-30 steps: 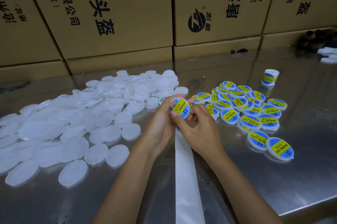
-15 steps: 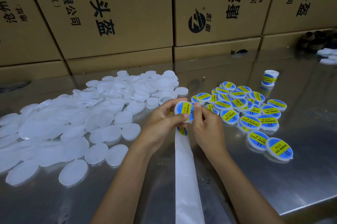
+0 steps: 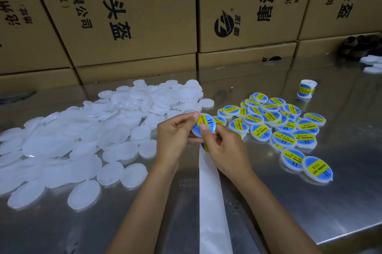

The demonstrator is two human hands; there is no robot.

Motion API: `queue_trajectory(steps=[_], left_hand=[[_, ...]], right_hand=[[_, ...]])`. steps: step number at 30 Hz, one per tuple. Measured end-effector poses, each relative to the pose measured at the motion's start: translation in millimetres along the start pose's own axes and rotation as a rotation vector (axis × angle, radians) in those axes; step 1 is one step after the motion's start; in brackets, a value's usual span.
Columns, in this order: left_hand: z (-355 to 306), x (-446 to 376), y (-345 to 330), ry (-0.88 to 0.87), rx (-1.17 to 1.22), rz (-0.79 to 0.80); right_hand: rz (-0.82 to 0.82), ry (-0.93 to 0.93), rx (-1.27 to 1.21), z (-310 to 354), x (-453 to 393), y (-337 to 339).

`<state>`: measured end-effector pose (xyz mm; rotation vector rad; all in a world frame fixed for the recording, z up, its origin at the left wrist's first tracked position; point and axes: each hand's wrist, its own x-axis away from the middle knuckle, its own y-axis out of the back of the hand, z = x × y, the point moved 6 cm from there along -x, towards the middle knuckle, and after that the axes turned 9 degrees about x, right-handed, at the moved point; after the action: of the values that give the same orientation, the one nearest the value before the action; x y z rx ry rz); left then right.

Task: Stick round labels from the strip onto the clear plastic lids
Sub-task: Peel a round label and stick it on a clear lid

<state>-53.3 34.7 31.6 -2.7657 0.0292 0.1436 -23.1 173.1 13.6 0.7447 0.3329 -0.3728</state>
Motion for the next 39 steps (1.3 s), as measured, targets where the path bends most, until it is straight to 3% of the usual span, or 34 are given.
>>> queue_trajectory(steps=[10,16,20,25,34,39], left_hand=[[0,3,-15,0.047,-0.127,0.231],[-3,0,-7,-0.035,-0.178,0.127],[-4,1,-1,-0.081,-0.135,0.001],[-8,1,1,-0.124,-0.16,-0.048],[4,-2,-9,0.022,-0.213,0.195],[10,1,-16,0.071,-0.238,0.325]], right_hand=[[-0.058,-0.061,-0.143,-7,-2,1],[-0.034,-0.044,-0.211,-6,-3,0],[0.054,0.013,-0.084,0,0,-6],[0.025,0.007,-0.043,0,-1,-7],[-0.065,-0.085,-0.087,-12,-6,1],[-0.082,-0.169,-0.279,-18,-9,3]])
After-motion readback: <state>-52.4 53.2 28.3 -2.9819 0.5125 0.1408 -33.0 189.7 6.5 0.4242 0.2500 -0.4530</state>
